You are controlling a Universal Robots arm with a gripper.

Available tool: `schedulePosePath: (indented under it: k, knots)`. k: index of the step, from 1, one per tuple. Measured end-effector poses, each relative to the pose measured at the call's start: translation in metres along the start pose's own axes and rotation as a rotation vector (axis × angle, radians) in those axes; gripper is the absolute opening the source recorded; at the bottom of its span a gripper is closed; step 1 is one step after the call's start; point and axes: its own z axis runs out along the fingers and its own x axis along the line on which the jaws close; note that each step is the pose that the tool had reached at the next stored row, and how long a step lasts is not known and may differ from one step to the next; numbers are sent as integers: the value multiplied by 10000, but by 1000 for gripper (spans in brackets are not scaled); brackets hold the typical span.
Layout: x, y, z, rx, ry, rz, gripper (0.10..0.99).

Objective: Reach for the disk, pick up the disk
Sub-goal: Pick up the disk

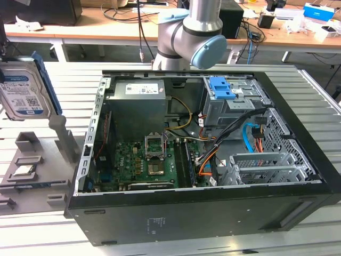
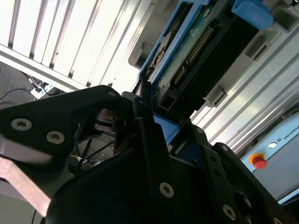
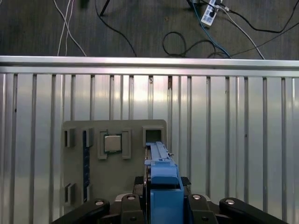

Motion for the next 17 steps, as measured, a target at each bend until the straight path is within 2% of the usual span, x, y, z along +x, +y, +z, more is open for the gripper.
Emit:
schedulePosePath:
  k: [8, 17]
  knots:
    - [1, -16, -152, -30, -1, -1, 369]
    - [2, -30, -277, -56, -1, -1, 369]
